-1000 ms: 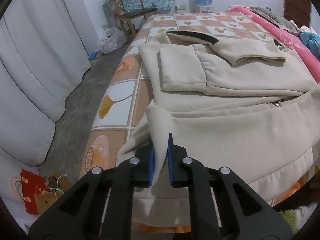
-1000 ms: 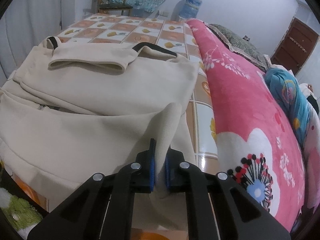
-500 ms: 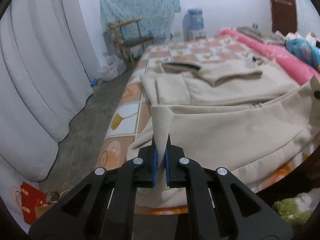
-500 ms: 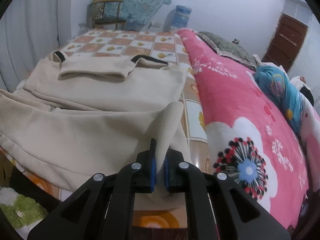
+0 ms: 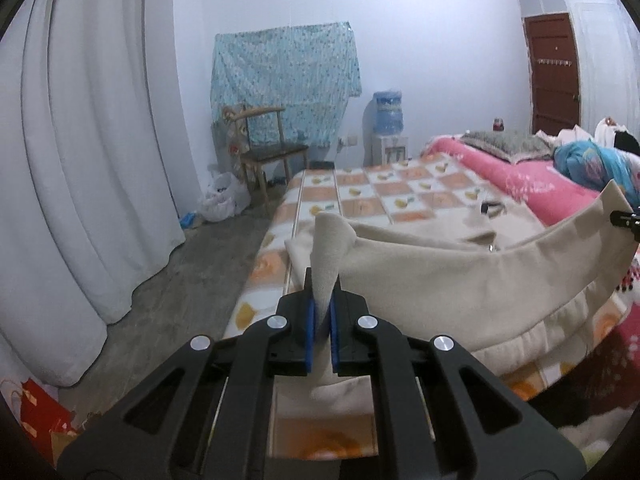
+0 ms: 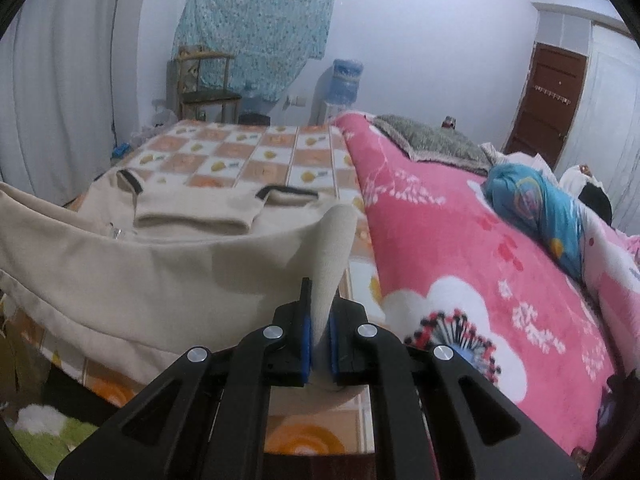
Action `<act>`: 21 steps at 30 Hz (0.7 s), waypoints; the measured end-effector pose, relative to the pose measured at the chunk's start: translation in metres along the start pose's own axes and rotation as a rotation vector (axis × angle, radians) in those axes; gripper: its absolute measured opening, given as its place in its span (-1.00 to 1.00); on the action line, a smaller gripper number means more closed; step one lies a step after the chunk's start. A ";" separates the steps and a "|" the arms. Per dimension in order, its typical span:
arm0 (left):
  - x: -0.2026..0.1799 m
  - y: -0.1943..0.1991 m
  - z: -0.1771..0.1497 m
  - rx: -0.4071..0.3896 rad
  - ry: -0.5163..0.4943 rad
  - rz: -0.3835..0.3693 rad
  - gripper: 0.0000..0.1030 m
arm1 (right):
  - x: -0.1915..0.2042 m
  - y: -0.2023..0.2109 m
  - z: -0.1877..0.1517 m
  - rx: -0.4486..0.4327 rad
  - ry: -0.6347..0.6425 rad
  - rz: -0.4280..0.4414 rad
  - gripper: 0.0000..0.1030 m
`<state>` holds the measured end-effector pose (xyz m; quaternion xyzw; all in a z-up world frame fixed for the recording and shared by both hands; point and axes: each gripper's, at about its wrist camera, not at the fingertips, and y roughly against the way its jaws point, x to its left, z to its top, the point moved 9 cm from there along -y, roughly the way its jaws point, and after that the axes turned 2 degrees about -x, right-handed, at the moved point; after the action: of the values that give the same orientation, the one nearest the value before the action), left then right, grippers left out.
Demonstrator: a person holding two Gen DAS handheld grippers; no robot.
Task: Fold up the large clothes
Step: 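Lift both side edges and fold them inward over the jacket middle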
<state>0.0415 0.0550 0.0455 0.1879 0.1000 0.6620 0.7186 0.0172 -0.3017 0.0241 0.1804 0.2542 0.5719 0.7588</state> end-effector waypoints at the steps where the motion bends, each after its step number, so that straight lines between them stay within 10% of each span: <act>1: 0.001 -0.004 0.006 -0.006 0.001 -0.003 -0.89 | 0.000 -0.002 0.006 -0.008 0.003 -0.002 -0.87; 12: 0.015 -0.114 0.096 -0.056 -0.005 -0.011 -0.89 | -0.003 -0.078 0.122 -0.121 0.012 0.007 -0.87; 21: 0.029 -0.302 0.021 0.392 0.077 0.005 -0.75 | 0.013 -0.250 0.111 0.138 -0.083 0.105 -0.59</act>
<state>0.3287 0.0646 -0.0541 0.2989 0.2539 0.6385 0.6622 0.2798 -0.3571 -0.0296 0.2687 0.2516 0.5843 0.7233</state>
